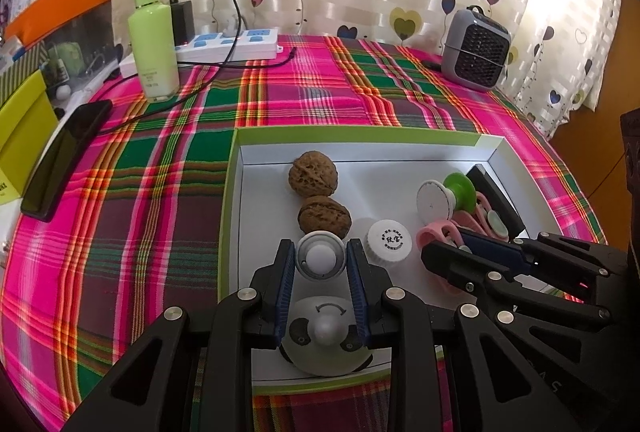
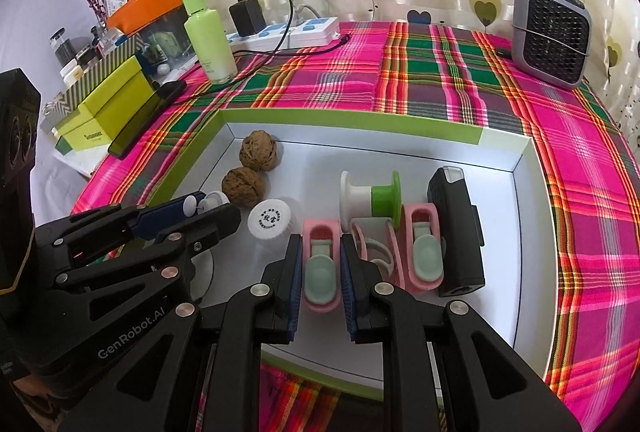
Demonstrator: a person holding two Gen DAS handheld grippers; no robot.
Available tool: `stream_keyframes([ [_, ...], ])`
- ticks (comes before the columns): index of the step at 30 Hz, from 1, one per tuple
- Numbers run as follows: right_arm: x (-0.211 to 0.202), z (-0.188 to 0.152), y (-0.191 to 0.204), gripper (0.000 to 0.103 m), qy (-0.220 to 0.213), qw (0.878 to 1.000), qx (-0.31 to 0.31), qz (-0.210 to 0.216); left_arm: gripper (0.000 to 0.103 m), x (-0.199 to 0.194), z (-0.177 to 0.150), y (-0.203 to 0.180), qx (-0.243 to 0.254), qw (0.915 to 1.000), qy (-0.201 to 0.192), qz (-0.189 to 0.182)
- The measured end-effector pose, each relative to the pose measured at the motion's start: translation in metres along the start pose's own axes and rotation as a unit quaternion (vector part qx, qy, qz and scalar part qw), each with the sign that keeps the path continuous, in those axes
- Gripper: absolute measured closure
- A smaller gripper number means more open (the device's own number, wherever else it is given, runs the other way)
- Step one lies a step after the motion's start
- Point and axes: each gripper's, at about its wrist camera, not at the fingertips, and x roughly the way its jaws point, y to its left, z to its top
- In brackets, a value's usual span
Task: Organize objects
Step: 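Lower and release the pink-mint clip with the right gripper while the left releases the knobbed base, then withdraw both open grippers from the tray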
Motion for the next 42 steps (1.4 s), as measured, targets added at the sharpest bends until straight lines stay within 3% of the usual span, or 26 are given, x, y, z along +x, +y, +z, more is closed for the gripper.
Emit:
stream_keyframes([
  [7, 0.000, 0.000, 0.000, 0.084, 0.000, 1.000, 0.001, -0.003, 0.077, 0.000, -0.001, 0.001, 0.001, 1.0000, 0.000, 0.003],
  [12, 0.000, 0.000, 0.000, 0.076, -0.001, 1.000, 0.000, -0.002, 0.074, -0.001, -0.001, 0.000, 0.001, 1.0000, 0.000, 0.003],
  [22, -0.008, -0.003, 0.004, 0.074, -0.009, 1.000, -0.003, -0.009, 0.068, -0.012, -0.004, 0.001, 0.000, 0.9999, -0.008, 0.009],
  [27, -0.016, -0.006, 0.005, 0.067, -0.017, 1.000, -0.004, -0.011, 0.066, -0.023, -0.007, -0.001, 0.000, 0.9998, -0.017, 0.012],
  [42, -0.047, -0.025, 0.019, 0.067, -0.043, 0.999, -0.011, -0.029, 0.063, -0.056, -0.027, -0.004, -0.001, 0.9991, -0.035, 0.025],
])
